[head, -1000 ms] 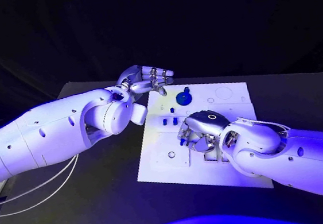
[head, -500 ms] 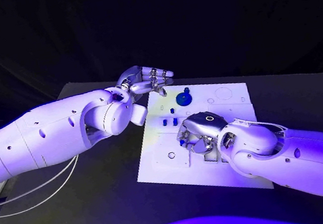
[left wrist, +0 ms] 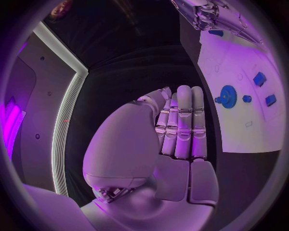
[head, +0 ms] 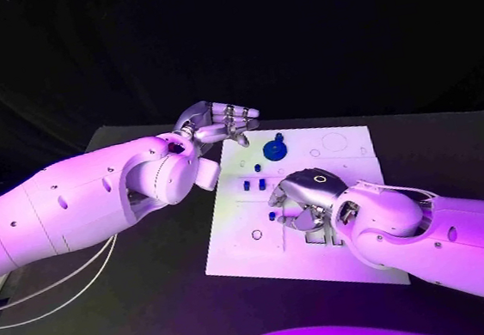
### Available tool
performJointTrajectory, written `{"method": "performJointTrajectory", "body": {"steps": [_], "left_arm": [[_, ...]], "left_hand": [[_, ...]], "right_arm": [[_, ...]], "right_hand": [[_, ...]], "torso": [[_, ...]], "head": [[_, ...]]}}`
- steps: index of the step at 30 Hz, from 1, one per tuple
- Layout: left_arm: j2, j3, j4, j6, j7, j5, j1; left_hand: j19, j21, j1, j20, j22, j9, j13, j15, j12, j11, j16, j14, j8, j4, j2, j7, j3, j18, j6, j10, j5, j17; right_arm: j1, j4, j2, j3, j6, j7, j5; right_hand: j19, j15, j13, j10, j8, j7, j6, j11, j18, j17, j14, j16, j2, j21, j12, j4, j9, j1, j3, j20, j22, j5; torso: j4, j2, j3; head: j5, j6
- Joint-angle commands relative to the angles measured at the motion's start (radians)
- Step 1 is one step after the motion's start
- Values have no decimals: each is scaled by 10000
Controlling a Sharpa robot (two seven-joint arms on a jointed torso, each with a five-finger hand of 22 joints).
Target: Assemble the parts on the task board
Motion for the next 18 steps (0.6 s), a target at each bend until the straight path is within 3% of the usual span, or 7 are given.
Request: {"method": "performJointTrajectory", "body": {"steps": [1,8,14,18], "left_arm": [[15,7,-11,107,8,48,7],[-31,6,-64,125,-4,48,7],[-94,5,-77,127,20,48,7],[-113,5,-60,129,84,48,6]], "left_hand": [[18,-53,-40,15,-19,-17,8,61,47,16,2,-50,-7,-29,22,9,-30,41,-108,-103,12,-20],[18,-53,-40,15,-19,-17,8,61,47,16,2,-50,-7,-29,22,9,-30,41,-108,-103,12,-20],[12,-59,-53,20,-22,-20,7,66,53,19,1,-56,-7,-23,29,10,-36,41,-117,-117,12,-27],[12,-59,-53,20,-22,-20,7,66,53,19,1,-56,-7,-23,29,10,-36,41,-117,-117,12,-27]], "right_arm": [[18,252,-249,8,-559,-226,-177],[257,898,-1051,136,-637,-50,3],[878,1223,-1904,215,-89,304,837],[1169,1135,-2269,229,332,276,891]], "right_hand": [[-11,13,19,-48,1,23,-33,2,118,-17,-47,-4,-47,-12,96,3,5,23,-78,5,295,41],[-140,-38,67,-82,107,-128,114,-82,175,-213,-88,-66,-9,-271,360,28,55,78,-294,-18,166,56],[77,-103,128,13,61,-189,-15,-151,108,-41,27,141,97,-20,709,65,38,175,-408,-76,325,-120],[174,-122,124,-59,37,-219,-97,-163,82,61,108,256,77,77,798,91,29,181,-494,-97,385,-178]], "torso": [[5,-15,-5],[-19,0,5],[-66,-21,-18],[-101,-28,-26]], "head": [[-54,57],[-108,145],[-279,258],[-416,305]]}}
